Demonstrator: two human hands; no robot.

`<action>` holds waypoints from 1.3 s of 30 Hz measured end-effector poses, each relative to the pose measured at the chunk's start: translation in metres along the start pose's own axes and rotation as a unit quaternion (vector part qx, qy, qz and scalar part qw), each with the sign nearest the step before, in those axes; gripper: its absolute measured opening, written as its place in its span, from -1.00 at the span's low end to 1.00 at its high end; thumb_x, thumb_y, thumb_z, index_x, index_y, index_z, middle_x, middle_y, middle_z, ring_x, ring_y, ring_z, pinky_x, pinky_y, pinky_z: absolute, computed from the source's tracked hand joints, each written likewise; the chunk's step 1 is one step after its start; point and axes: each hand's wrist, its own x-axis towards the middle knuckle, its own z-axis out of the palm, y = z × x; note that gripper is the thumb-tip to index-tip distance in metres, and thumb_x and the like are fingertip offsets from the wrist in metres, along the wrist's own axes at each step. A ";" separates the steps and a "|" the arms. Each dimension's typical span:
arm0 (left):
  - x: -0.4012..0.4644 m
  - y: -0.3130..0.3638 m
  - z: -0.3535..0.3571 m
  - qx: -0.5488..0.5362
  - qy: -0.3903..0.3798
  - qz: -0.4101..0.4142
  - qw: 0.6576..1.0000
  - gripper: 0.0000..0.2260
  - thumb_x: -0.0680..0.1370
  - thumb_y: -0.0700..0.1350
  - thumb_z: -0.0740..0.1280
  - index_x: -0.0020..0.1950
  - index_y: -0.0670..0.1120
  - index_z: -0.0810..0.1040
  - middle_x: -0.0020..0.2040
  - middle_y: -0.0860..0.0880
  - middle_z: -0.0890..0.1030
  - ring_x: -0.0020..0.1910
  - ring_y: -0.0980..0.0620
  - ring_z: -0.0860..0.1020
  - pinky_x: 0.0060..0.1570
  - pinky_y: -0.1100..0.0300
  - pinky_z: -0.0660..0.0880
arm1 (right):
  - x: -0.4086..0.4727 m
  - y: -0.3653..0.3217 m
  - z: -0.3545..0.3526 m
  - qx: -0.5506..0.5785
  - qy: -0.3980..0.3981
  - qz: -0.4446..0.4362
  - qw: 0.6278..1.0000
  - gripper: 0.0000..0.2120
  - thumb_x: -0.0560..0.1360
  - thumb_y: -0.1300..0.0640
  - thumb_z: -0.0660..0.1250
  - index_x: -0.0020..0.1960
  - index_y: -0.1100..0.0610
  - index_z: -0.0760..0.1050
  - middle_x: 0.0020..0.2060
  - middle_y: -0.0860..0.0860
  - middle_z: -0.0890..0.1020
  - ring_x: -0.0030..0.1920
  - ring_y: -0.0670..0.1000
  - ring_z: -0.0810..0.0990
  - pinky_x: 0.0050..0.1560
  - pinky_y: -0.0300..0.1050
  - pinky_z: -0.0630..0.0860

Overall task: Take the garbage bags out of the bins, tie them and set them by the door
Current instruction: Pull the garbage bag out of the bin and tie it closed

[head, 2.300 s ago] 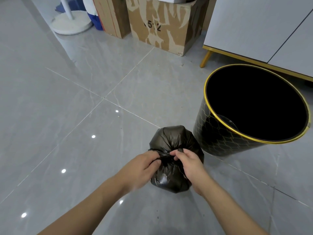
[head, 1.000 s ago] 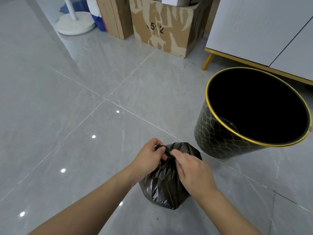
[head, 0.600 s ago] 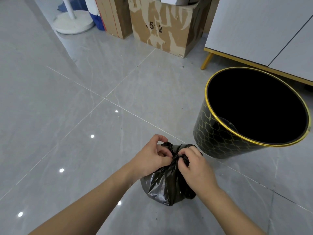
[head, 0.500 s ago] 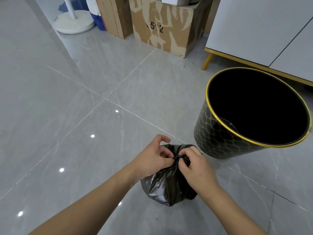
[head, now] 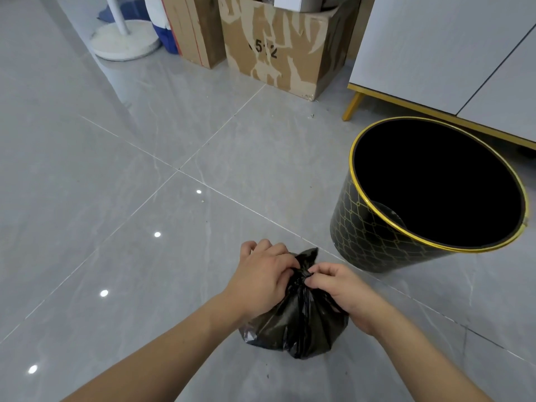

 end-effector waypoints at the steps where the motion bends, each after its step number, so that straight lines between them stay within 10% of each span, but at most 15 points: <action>1: 0.000 -0.001 0.000 -0.003 -0.005 -0.009 1.000 -0.78 0.57 -0.03 0.19 0.11 0.15 0.58 -0.04 0.15 0.50 0.01 0.06 0.38 0.14 0.08 0.14 | 0.004 0.005 0.000 -0.066 0.044 -0.030 0.996 -0.88 0.46 0.29 0.37 -0.20 0.10 0.56 -0.27 0.05 0.58 -0.21 0.01 0.56 -0.15 -0.11 0.49; 9: 0.001 0.002 0.003 0.019 -0.014 -0.034 0.999 -0.79 0.59 -0.02 0.17 0.13 0.09 0.56 0.04 0.11 0.43 0.09 0.03 0.33 0.23 0.07 0.08 | 0.011 0.014 0.001 -0.226 0.093 -0.099 0.965 -0.75 0.46 0.18 0.32 -0.13 -0.18 0.58 -0.05 -0.02 0.60 -0.03 -0.10 0.59 0.09 -0.14 0.50; 13: 0.000 0.002 0.004 0.088 0.001 -0.019 0.996 -0.81 0.55 -0.03 0.15 -0.03 0.03 0.56 -0.03 0.07 0.46 0.01 -0.03 0.40 0.20 0.02 0.11 | 0.009 0.005 -0.001 -0.032 0.010 0.025 0.999 -0.86 0.49 0.27 0.26 -0.13 0.18 0.60 -0.26 0.15 0.61 -0.23 0.06 0.57 -0.22 -0.08 0.47; 17: 0.000 0.000 0.008 0.111 0.018 0.000 0.994 -0.83 0.52 -0.05 0.15 -0.12 0.00 0.53 -0.08 0.07 0.47 -0.06 -0.02 0.42 0.19 -0.01 0.14 | 0.007 0.002 -0.004 0.056 -0.039 0.068 0.995 -0.87 0.50 0.30 0.14 -0.16 0.11 0.34 -0.49 -0.01 0.26 -0.52 -0.08 0.21 -0.52 -0.24 0.05; 26: -0.002 -0.007 0.007 0.077 -0.010 0.002 0.997 -0.83 0.55 -0.02 0.16 -0.01 0.04 0.54 -0.02 0.09 0.43 0.01 0.01 0.37 0.21 0.03 0.08 | 0.020 0.024 0.001 -0.190 0.068 -0.081 0.976 -0.58 0.44 0.24 0.26 0.22 -0.13 0.50 -0.19 -0.04 0.59 -0.17 -0.05 0.57 -0.05 -0.09 0.52; 32: -0.002 -0.008 0.008 0.093 0.018 -0.008 0.995 -0.84 0.55 -0.02 0.15 -0.09 0.03 0.52 -0.06 0.09 0.45 -0.03 0.00 0.40 0.20 0.01 0.10 | 0.019 0.015 0.004 -0.109 0.040 -0.022 0.993 -0.74 0.49 0.29 0.21 -0.20 0.03 0.59 -0.28 0.04 0.58 -0.26 0.01 0.50 -0.22 -0.10 0.42; 36: 0.001 -0.007 0.008 0.089 0.020 -0.002 0.996 -0.80 0.53 -0.02 0.12 -0.10 0.03 0.54 -0.08 0.08 0.47 -0.06 0.00 0.42 0.19 0.00 0.13 | 0.013 0.006 0.001 0.014 -0.054 0.070 0.996 -0.76 0.49 0.32 0.13 -0.26 0.09 0.46 -0.50 0.00 0.36 -0.50 -0.06 0.27 -0.49 -0.22 0.10; 39: 0.001 -0.012 0.007 0.083 0.006 -0.001 0.997 -0.81 0.54 -0.02 0.14 -0.04 0.04 0.56 -0.04 0.09 0.47 -0.01 0.00 0.41 0.20 0.01 0.11 | 0.016 0.010 0.002 -0.025 -0.027 0.062 0.997 -0.89 0.45 0.25 0.23 -0.20 0.11 0.48 -0.37 0.09 0.44 -0.37 0.03 0.37 -0.41 -0.17 0.20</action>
